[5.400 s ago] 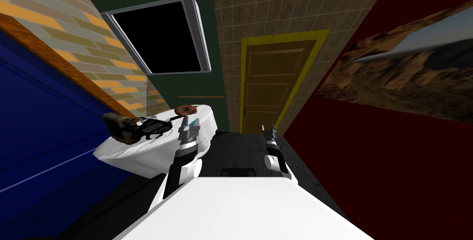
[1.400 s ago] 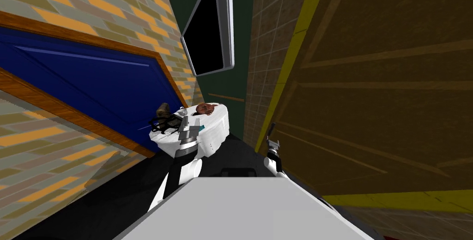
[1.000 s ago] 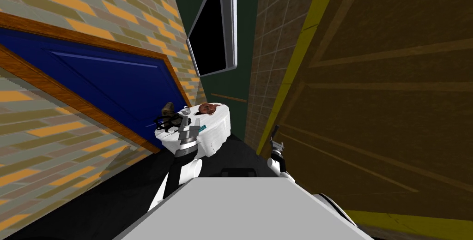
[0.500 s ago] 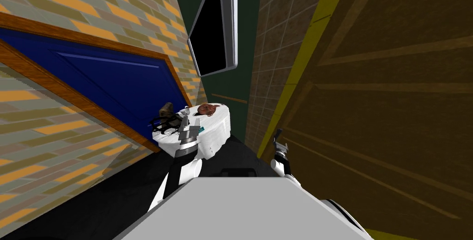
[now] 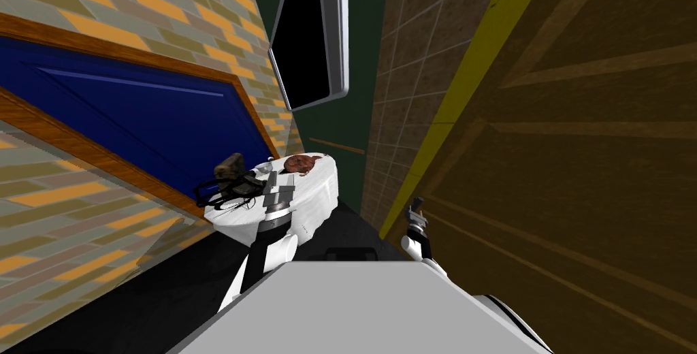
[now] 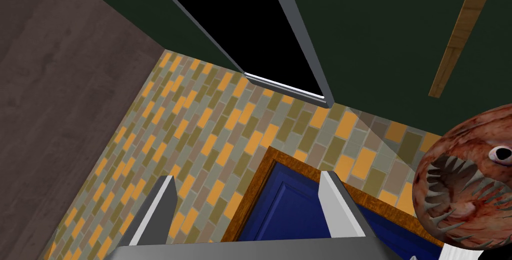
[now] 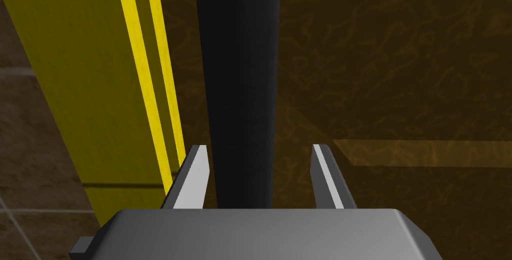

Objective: Pull the door open

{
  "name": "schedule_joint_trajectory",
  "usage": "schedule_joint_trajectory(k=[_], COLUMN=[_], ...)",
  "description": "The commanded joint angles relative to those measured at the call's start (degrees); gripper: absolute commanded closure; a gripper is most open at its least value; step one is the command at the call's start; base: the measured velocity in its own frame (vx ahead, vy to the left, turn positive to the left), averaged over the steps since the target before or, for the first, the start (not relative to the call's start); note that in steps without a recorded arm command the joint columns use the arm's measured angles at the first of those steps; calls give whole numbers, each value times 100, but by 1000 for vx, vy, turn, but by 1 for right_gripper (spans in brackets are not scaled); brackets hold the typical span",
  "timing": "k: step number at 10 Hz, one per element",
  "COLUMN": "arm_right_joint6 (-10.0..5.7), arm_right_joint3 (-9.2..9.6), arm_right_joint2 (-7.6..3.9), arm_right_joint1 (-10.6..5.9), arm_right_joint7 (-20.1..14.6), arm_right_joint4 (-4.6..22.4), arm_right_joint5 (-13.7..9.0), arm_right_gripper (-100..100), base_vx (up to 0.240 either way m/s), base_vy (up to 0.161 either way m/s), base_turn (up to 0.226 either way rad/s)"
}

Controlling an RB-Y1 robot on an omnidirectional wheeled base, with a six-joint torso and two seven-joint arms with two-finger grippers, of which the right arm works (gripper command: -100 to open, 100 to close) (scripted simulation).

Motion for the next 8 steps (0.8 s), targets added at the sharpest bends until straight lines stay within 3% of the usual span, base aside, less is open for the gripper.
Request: schedule_joint_trajectory(k=[1,5,8], arm_right_joint6=[11,11,35], arm_right_joint3=[0,0,86], arm_right_joint2=[-4,-4,-31], arm_right_joint1=[-13,-13,-1], arm_right_joint7=[4,4,-84], arm_right_joint4=[-3,-3,-36], arm_right_joint5=[1,1,58], arm_right_gripper=[100,100,100], base_vx=[-31,-4,-136], base_vy=[12,0,31], base_turn=[50,-1,63])
